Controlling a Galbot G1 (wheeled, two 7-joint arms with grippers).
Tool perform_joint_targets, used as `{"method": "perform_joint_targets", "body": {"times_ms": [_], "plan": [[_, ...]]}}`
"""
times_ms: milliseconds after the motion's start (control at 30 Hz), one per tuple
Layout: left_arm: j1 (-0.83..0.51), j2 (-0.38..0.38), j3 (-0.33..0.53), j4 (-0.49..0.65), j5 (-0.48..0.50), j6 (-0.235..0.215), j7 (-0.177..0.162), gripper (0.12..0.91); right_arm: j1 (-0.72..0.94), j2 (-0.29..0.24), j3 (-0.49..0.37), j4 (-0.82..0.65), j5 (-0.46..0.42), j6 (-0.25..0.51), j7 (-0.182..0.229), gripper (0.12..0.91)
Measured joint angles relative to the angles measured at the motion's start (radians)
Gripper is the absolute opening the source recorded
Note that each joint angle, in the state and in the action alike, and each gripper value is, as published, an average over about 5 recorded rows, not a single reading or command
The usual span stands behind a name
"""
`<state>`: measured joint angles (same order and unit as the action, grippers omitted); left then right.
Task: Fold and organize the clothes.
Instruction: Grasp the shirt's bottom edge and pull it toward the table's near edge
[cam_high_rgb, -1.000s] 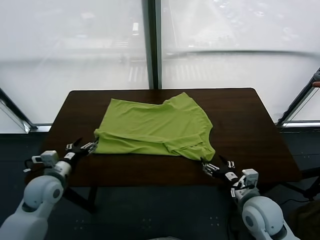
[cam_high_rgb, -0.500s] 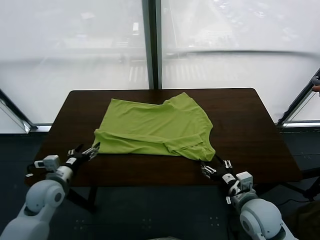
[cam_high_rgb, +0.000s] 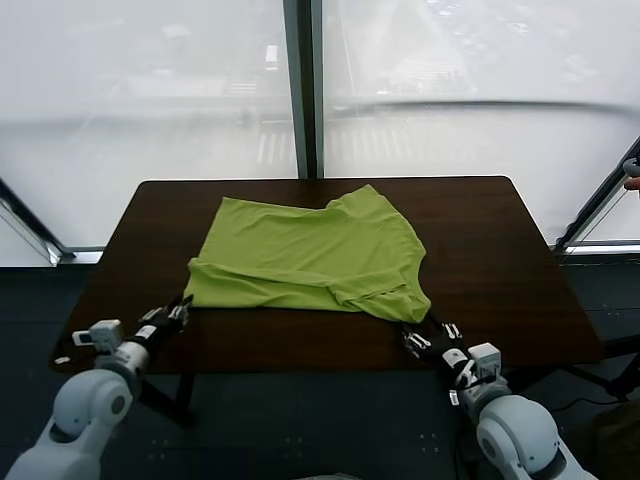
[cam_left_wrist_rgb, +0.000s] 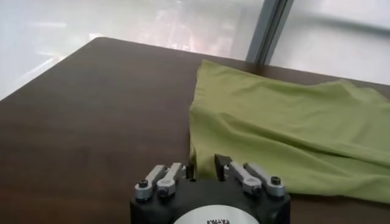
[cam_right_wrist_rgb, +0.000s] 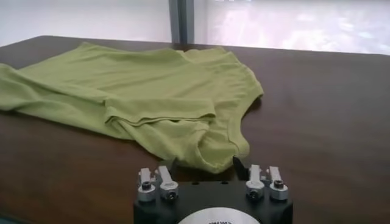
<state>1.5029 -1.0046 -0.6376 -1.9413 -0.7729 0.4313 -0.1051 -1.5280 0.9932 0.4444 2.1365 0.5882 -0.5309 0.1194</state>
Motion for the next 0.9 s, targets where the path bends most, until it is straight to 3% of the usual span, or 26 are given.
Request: {"method": "perform_joint_targets", "body": {"times_ms": [367,633,900], "plan": [[0.024,0.011,-0.011,-0.021,0.010,0.004,0.000,0.149,0.050,-0.144,0.037,0.032,0.222,-0.110,0.049,0.139],[0.083,0.017,-0.051,-0.073,0.019,0.009,-0.002,0.149,0.059,-0.254,0.036,0.046,0.322,-0.164,0.081,0.139],[0.158,0.012,-0.089,-0.132,0.046,0.015,-0.005,0.149,0.044,-0.323,0.033,0.077,0.420,-0.205,0.131,0.139]]}}
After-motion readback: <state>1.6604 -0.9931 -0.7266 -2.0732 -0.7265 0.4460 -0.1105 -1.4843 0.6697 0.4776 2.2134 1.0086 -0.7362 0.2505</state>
